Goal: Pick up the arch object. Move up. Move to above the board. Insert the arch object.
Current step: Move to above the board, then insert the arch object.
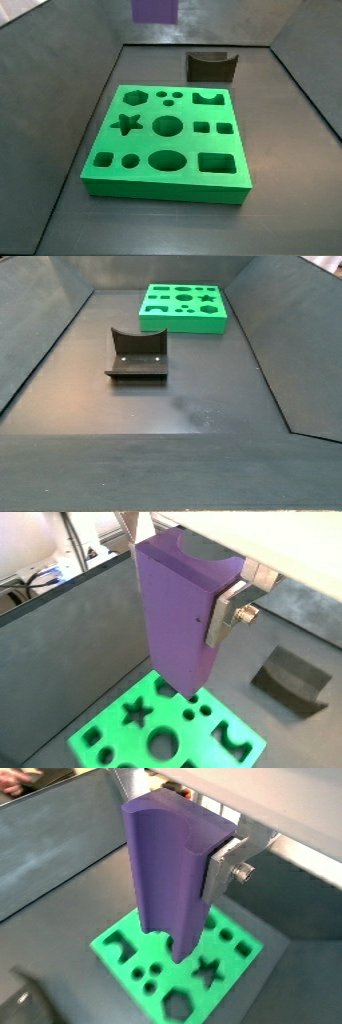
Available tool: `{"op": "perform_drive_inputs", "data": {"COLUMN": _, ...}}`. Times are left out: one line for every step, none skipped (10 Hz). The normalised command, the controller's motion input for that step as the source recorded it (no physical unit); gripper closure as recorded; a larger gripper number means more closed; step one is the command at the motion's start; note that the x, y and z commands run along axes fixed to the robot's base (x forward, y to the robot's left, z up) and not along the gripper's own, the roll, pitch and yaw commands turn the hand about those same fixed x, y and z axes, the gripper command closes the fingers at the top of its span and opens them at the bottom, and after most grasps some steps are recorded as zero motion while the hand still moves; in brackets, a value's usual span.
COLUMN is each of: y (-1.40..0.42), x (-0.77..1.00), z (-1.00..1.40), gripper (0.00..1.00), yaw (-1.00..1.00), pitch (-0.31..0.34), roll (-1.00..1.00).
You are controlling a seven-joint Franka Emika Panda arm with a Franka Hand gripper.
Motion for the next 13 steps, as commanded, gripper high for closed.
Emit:
{"op": "perform_drive_inputs", "data": {"y": -0.39, "x": 0.18, "z": 0.05, "gripper": 1.00, "yaw": -0.01, "pitch": 0.172, "roll": 0.06}}
{"op": "perform_drive_inputs", "data": {"y": -0.19, "x": 0.12, "z": 0.03, "gripper": 1.00, "yaw": 0.00, "pitch": 0.142, "roll": 0.05}}
{"op": "perform_drive_inputs", "data": {"y": 0.00, "x": 0.00, "z": -0.07, "gripper": 1.00, "yaw": 0.00, "pitch": -0.029, "roll": 0.03}}
{"op": "perform_drive_inputs", "data": {"y": 0.21, "x": -0.09, "z": -0.28, "gripper": 1.00, "yaw": 0.08, "pitch": -0.020, "roll": 0.02}}
{"op": "perform_drive_inputs", "data": {"y": 0.73, "x": 0.29, "z": -0.33, "gripper": 1.00, "yaw": 0.15, "pitch": 0.027, "roll": -0.08}}
{"op": "perform_drive_inputs", "data": {"y": 0.72, "x": 0.68, "z": -0.61, "gripper": 1.00, "yaw": 0.00, "pitch": 0.147, "roll": -0.02}}
{"op": "perform_drive_inputs", "data": {"y": 0.58, "x": 0.93, "z": -0.57, "gripper": 1.00, "yaw": 0.00, "pitch": 0.139, "roll": -0.03}}
{"op": "perform_drive_inputs", "data": {"y": 0.33, "x": 1.00, "z": -0.68, "gripper": 1.00, "yaw": -0.11, "pitch": 0.180, "roll": 0.00}}
{"op": "perform_drive_inputs", "data": {"y": 0.29, "x": 1.00, "z": -0.72, "gripper": 1.00, "yaw": -0.07, "pitch": 0.159, "roll": 0.00}}
{"op": "perform_drive_inputs", "data": {"y": 0.23, "x": 1.00, "z": -0.85, "gripper": 1.00, "yaw": -0.02, "pitch": 0.061, "roll": 0.00}}
{"op": "perform_drive_inputs", "data": {"y": 0.28, "x": 1.00, "z": -0.93, "gripper": 1.00, "yaw": -0.04, "pitch": 0.000, "roll": -0.01}}
{"op": "perform_drive_inputs", "data": {"y": 0.25, "x": 1.00, "z": -0.93, "gripper": 1.00, "yaw": -0.06, "pitch": 0.000, "roll": -0.04}}
{"op": "perform_drive_inputs", "data": {"y": 0.19, "x": 1.00, "z": -0.87, "gripper": 1.00, "yaw": -0.06, "pitch": -0.050, "roll": -0.09}}
